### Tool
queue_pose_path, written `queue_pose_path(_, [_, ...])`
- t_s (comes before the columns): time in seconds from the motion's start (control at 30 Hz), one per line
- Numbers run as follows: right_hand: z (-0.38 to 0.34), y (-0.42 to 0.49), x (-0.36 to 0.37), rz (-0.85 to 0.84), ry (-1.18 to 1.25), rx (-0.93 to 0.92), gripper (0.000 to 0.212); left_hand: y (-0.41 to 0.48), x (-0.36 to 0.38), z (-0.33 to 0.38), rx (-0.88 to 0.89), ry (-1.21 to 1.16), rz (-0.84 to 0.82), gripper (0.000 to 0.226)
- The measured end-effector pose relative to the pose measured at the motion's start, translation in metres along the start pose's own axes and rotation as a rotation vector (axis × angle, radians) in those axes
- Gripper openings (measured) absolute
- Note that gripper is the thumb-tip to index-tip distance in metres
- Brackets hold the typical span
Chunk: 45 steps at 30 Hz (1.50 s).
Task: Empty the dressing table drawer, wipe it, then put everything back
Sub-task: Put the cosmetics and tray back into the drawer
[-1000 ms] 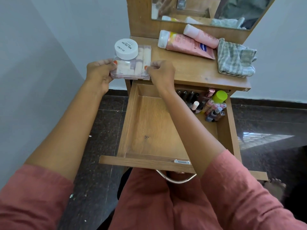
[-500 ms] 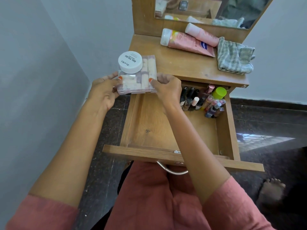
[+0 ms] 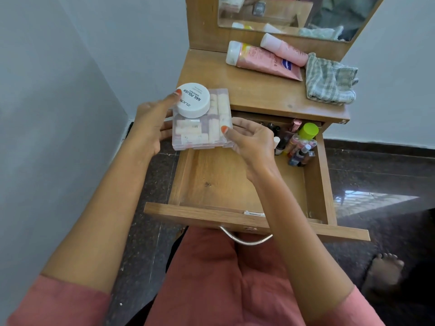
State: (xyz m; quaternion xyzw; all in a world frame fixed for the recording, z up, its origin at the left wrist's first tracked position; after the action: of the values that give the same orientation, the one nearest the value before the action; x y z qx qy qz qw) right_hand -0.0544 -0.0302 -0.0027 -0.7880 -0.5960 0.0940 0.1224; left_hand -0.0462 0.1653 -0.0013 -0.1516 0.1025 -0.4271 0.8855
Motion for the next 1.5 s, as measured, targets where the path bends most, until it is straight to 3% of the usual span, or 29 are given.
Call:
queue_pose_path(0.07, [0.000, -0.005, -0.007, -0.010, 0.000, -0.004, 0.026, -0.005, -0.001, -0.002, 0.009, 0.026, 0.005, 0.016])
queue_pose_path(0.57, [0.041, -0.016, -0.058, -0.057, -0.111, 0.125, 0.030, -0.046, 0.015, -0.055, -0.121, 0.108, -0.106, 0.008])
queue_pose_path(0.73, [0.058, -0.008, -0.063, -0.069, -0.228, 0.181, 0.042, -0.048, 0.019, -0.072, -0.153, 0.176, -0.121, 0.009])
queue_pose_path(0.83, [0.065, -0.004, -0.061, -0.103, -0.267, 0.218, 0.040, -0.048, 0.024, -0.077, -0.141, 0.225, -0.136, 0.021])
queue_pose_path(1.07, [0.084, 0.011, -0.059, -0.165, -0.475, 0.250, 0.027, -0.045, 0.037, -0.093, -0.104, 0.424, -0.180, 0.034])
queue_pose_path(1.2, [0.093, 0.019, -0.059, -0.163, -0.646, 0.228, 0.033, -0.043, 0.038, -0.106, -0.080, 0.597, -0.169, 0.038])
queue_pose_path(1.3, [0.095, 0.020, -0.055, -0.188, -0.700, 0.220, 0.020, -0.042, 0.039, -0.108, -0.044, 0.689, -0.160, 0.040])
queue_pose_path(1.5, [0.097, 0.024, -0.047, -0.180, -0.774, 0.167, 0.020, -0.039, 0.040, -0.104, 0.055, 0.856, -0.132, 0.038])
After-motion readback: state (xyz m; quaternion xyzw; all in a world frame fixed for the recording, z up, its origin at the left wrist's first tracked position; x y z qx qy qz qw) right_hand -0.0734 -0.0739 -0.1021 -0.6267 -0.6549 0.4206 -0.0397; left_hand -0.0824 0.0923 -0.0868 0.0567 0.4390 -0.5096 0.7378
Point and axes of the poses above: each hand's wrist, its own y-axis towards the middle knuckle, its own x-axis out of the palm, z = x × y, the point moved 7 cm from there along y, towards the middle knuckle, and after that the axes turned 14 degrees about z, right-handed, at the moved point
